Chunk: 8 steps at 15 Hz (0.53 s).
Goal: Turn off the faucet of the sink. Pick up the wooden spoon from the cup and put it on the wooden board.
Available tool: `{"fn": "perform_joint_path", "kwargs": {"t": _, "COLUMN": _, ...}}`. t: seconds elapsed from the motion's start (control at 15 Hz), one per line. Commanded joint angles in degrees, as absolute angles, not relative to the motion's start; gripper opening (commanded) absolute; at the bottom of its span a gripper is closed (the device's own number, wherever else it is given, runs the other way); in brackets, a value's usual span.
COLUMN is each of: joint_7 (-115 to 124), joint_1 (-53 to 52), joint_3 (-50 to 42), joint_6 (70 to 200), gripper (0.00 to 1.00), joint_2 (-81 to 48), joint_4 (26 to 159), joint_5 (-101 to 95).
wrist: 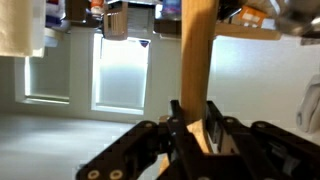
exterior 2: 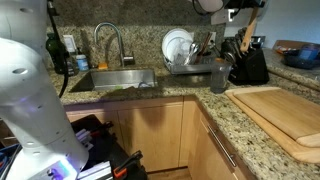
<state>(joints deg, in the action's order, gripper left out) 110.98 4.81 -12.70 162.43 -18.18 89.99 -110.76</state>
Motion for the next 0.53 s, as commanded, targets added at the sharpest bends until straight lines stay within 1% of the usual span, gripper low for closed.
{"fn": "perform_joint_path", "kwargs": {"t": 0.0, "joint_7": 95.6, "joint_1": 3.6, "joint_3": -15.2, "joint_6": 153.9, "gripper": 0.07, "joint_2": -10.6, "joint_4": 94.4, "joint_5": -99.1}}
{"fn": "perform_joint_path", "kwargs": {"t": 0.07, "joint_7": 90.7, "joint_1": 7.0, "joint_3": -12.4, "joint_6": 151.6, "gripper": 0.07, "joint_2": -9.0, "joint_4": 95.0, "joint_5": -95.9}}
{"fn": "perform_joint_path", "kwargs": {"t": 0.27, "joint_7": 77.5, "joint_1": 13.1, "joint_3": -13.9, "joint_6": 154.4, "gripper": 0.07, "joint_2": -6.0, "joint_4": 97.5, "joint_5": -79.2}}
{"fn": "perform_joint_path", "kwargs": {"t": 0.33, "joint_7": 74.6, "joint_1": 13.7, "joint_3": -16.2, "joint_6": 155.6, "gripper": 0.07, "joint_2": -6.0, "joint_4": 98.4, "joint_5": -74.1}}
{"fn": "perform_joint_path", "kwargs": {"t": 0.47, "joint_7": 73.2, "joint_1": 17.0, "joint_3": -18.0, "joint_6": 157.5, "gripper": 0.07, "joint_2": -6.4, "joint_4": 102.4, "joint_5": -68.0}}
